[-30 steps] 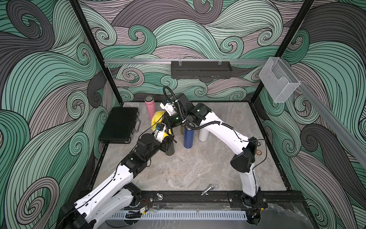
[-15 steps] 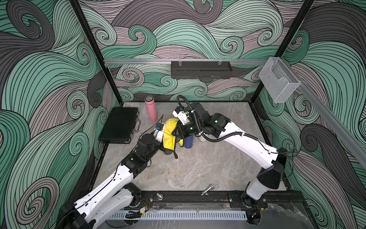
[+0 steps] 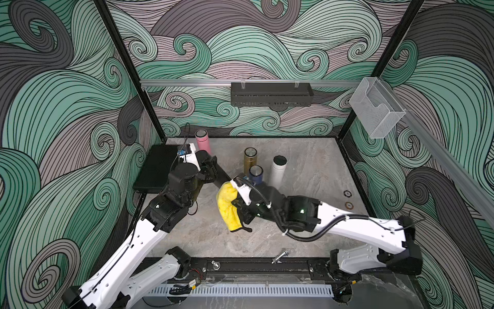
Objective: Wipe the surface of the thermos
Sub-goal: Wipe the dirt from the surface of the thermos.
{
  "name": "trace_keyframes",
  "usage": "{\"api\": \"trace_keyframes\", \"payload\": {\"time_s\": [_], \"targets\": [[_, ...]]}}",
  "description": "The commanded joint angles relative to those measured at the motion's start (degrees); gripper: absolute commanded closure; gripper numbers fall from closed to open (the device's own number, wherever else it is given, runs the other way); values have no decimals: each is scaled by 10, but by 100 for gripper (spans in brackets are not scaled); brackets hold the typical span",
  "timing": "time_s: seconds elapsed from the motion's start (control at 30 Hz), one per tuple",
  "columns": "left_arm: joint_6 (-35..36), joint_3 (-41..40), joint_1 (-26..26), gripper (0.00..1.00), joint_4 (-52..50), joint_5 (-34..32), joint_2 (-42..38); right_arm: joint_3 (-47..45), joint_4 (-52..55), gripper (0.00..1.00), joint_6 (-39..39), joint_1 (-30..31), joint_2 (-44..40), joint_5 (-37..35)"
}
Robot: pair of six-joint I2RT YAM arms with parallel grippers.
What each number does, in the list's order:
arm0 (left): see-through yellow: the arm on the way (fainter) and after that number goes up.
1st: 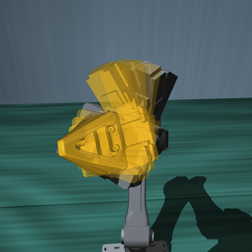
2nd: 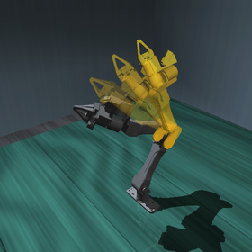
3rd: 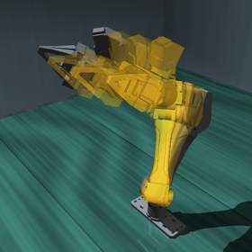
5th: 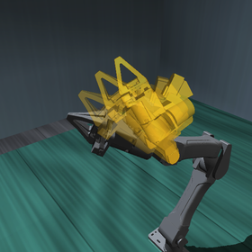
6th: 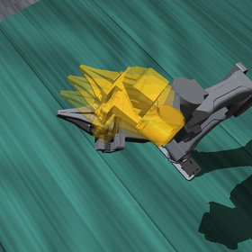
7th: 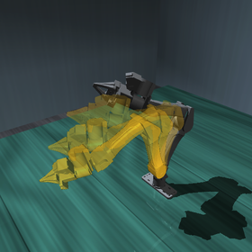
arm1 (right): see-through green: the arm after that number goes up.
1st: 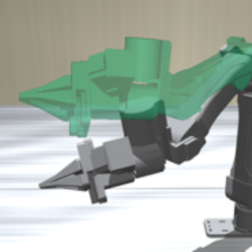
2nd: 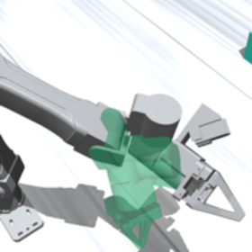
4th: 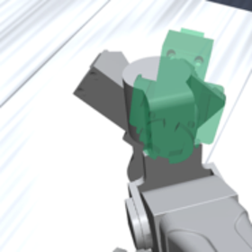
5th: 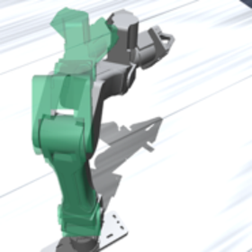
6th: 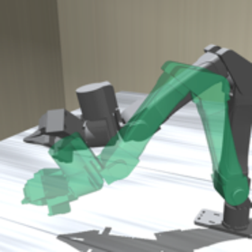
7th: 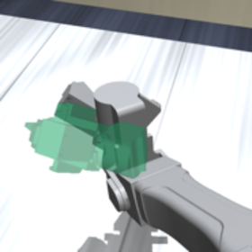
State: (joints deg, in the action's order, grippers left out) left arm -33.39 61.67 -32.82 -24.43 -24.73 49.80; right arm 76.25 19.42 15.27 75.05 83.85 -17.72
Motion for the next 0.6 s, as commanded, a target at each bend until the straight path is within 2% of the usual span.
{"api": "trace_keyframes", "payload": {"time_s": [0.0, 0.17, 0.23, 0.37, 0.57], "targets": [[-126, 43, -4, 100, -91, -52, 21, 29, -165, 100, -92, 17, 65, -166], [-164, 39, -4, 100, -81, -40, 19, 60, -314, 100, -139, 12, 134, -162], [-168, 35, -4, 100, -73, -43, 11, 81, -334, 100, -143, 7, 165, -172], [-161, 45, -4, 100, -72, -52, -1, 67, -333, 100, -84, -15, 186, -178], [-142, 47, -4, 100, -67, -91, -18, -9, -289, 100, -6, -29, 146, -178]]}}
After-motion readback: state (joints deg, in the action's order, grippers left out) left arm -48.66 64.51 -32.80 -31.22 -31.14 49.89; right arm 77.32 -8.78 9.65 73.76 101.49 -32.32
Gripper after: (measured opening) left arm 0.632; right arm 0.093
